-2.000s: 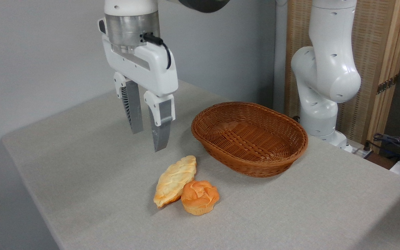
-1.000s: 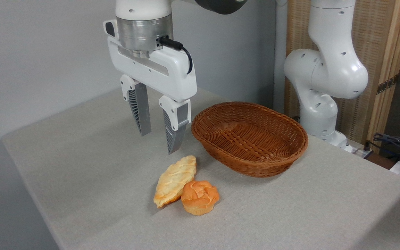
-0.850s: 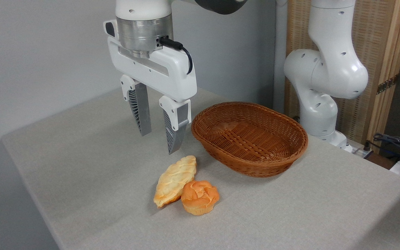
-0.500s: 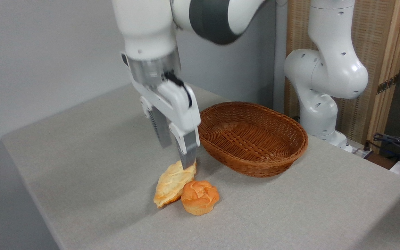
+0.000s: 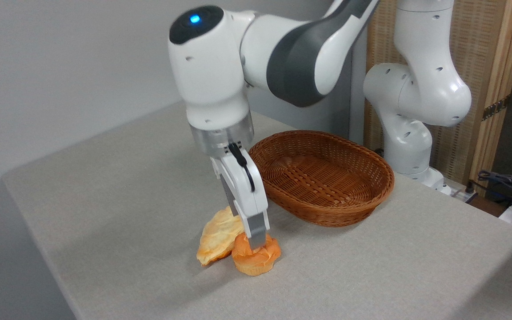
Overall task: Put bread into the basket
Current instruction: 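Lower the open gripper onto the small round orange bun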
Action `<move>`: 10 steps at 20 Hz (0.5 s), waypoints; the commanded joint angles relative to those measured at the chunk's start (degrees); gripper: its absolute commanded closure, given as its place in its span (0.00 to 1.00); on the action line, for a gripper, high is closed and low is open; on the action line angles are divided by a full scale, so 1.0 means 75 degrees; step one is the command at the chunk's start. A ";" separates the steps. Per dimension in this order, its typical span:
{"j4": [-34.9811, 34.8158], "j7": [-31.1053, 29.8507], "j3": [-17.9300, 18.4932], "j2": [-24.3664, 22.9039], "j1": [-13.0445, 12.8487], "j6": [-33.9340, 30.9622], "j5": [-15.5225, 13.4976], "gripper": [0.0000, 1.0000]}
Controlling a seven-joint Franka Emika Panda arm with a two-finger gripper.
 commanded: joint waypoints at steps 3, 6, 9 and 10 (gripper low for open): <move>-0.0250 0.0308 0.0143 0.0345 0.0008 0.0533 -0.0015 0.00; -0.0297 0.0612 0.0143 0.0521 0.0008 0.0698 -0.0015 0.00; -0.0297 0.0695 0.0143 0.0603 0.0008 0.0721 -0.0015 0.06; -0.0297 0.0683 0.0143 0.0603 0.0008 0.0721 -0.0015 0.18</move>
